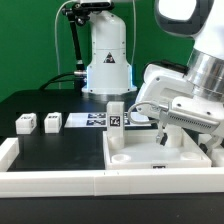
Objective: Assemble square table
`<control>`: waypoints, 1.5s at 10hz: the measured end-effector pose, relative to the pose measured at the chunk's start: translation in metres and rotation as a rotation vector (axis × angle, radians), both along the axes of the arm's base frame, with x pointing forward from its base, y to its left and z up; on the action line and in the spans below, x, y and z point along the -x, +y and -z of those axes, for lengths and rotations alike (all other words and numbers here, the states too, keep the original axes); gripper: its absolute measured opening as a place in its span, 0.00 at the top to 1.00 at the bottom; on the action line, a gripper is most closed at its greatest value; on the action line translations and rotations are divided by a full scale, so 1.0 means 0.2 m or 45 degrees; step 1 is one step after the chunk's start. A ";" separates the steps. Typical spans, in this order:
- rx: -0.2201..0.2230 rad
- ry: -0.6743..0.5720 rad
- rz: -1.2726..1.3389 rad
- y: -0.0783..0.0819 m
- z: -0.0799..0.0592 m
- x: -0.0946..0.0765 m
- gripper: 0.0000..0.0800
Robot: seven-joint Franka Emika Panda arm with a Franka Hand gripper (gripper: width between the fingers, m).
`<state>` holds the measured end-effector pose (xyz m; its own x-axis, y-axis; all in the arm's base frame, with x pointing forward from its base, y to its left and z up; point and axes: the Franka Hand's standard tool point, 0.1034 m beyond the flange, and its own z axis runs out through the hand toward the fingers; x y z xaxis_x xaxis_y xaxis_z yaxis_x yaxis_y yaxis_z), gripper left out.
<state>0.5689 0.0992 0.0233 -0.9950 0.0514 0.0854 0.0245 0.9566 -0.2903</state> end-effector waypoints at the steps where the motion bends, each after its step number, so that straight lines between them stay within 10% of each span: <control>1: 0.000 0.000 0.002 0.00 0.00 0.00 0.20; 4: -0.016 -0.045 0.038 -0.01 -0.04 -0.01 0.19; 10: -0.005 -0.192 0.137 -0.16 -0.37 0.05 0.19; 15: 0.002 -0.230 0.289 -0.18 -0.36 0.06 0.19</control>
Offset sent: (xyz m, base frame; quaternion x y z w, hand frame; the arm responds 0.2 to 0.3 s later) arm -0.0130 -0.0015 0.0257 -0.0341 -0.0573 0.0518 0.9964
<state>0.5575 0.0640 0.0960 -0.9572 0.2742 -0.0924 0.2890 0.9205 -0.2630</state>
